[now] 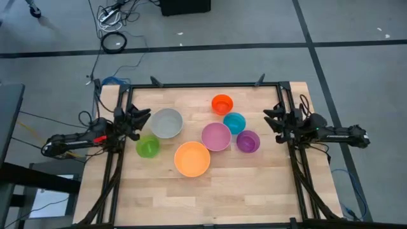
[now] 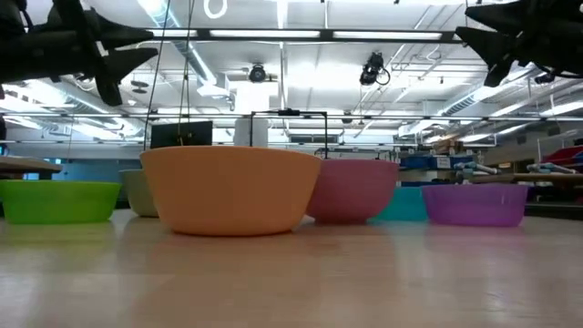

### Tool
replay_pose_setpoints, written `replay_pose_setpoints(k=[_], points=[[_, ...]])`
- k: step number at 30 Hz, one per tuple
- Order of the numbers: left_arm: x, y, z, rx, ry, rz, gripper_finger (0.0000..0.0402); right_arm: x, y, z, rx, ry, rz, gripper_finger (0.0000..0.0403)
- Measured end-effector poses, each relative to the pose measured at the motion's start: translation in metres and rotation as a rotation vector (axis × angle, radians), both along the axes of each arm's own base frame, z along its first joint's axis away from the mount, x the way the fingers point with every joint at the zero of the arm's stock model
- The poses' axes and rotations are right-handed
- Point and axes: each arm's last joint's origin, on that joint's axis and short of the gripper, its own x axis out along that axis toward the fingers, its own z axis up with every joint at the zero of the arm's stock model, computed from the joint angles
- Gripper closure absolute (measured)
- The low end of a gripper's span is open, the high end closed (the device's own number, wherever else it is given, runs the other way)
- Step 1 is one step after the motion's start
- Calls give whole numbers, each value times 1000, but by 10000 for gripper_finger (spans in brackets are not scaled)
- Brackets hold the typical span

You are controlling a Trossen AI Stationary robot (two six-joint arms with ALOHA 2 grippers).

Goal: Nest bowls inside each other
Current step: Stack the gray bowl on top of the yellow bowl

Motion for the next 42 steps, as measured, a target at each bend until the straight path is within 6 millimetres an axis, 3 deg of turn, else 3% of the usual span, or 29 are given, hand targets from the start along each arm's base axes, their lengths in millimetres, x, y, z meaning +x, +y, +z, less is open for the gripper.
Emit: replay_pose_setpoints(k=[17, 21, 24, 29, 33, 36, 39, 42], points=[[-2, 0, 4, 9, -43, 2, 259, 4, -2, -11, -23, 146, -85, 250], [-2, 0, 8, -1, -18, 12, 259, 6, -5, -15, 8, 202, -187, 250], [0, -1, 29, 19, 121, 20, 269, 6, -7, -3, 17, 250, -244, 250], [22, 1, 84, 106, 467, 104, 293, 20, -9, 45, 11, 485, -297, 254], [55, 3, 127, 173, 755, 104, 309, 57, -12, 89, 55, 677, -313, 262], [79, 6, 140, 169, 1032, 130, 310, 102, -17, 108, 176, 845, -309, 268], [99, 7, 143, 137, 1262, 119, 302, 157, -25, 109, 272, 1033, -292, 270], [107, 8, 142, 96, 1451, 102, 288, 211, -35, 101, 287, 1127, -217, 268]])
